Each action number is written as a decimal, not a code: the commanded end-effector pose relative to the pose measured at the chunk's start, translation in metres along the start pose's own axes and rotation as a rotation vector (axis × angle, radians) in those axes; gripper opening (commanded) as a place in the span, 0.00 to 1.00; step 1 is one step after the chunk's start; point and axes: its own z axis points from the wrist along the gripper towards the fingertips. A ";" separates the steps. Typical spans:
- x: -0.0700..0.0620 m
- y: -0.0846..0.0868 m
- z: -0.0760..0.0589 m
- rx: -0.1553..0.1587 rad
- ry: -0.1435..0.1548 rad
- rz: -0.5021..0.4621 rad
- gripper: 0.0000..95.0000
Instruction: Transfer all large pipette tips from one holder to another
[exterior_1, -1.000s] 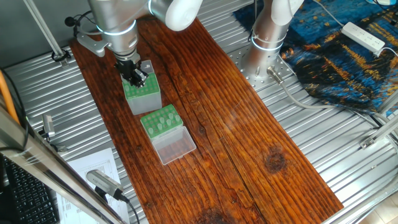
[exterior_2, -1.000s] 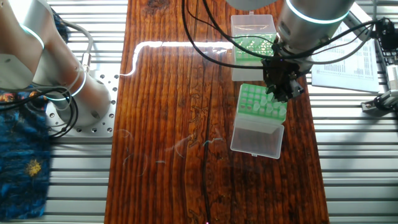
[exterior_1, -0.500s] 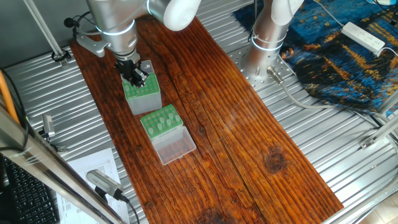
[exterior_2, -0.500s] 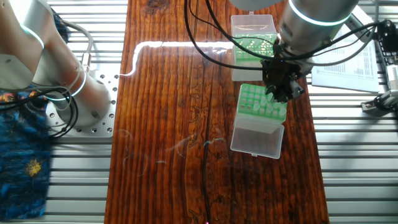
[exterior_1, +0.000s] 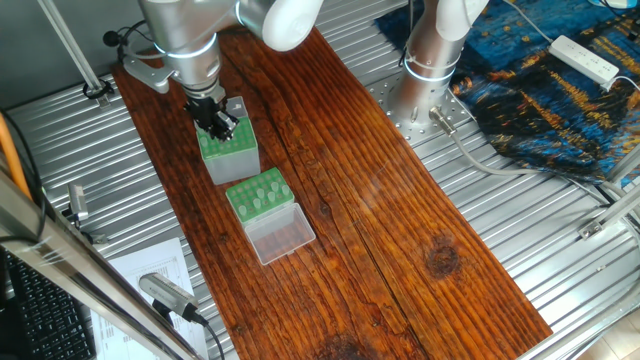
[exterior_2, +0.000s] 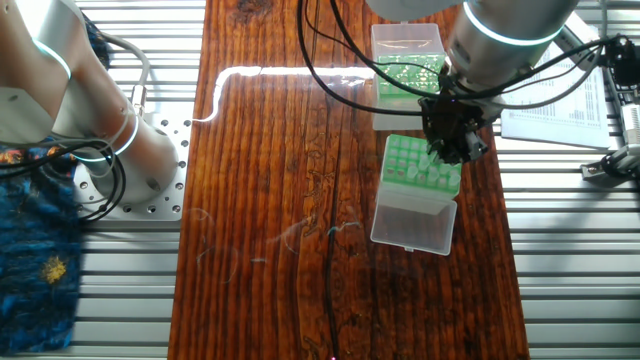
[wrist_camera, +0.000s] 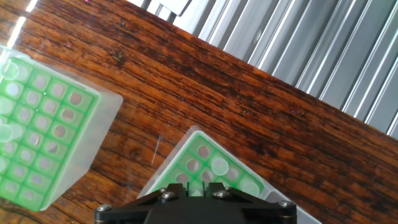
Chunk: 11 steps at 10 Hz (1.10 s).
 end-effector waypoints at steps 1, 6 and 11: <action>0.000 0.000 0.000 0.000 -0.002 -0.003 0.00; 0.002 0.004 -0.012 0.000 -0.001 -0.004 0.00; 0.006 -0.002 -0.032 0.000 0.003 -0.039 0.00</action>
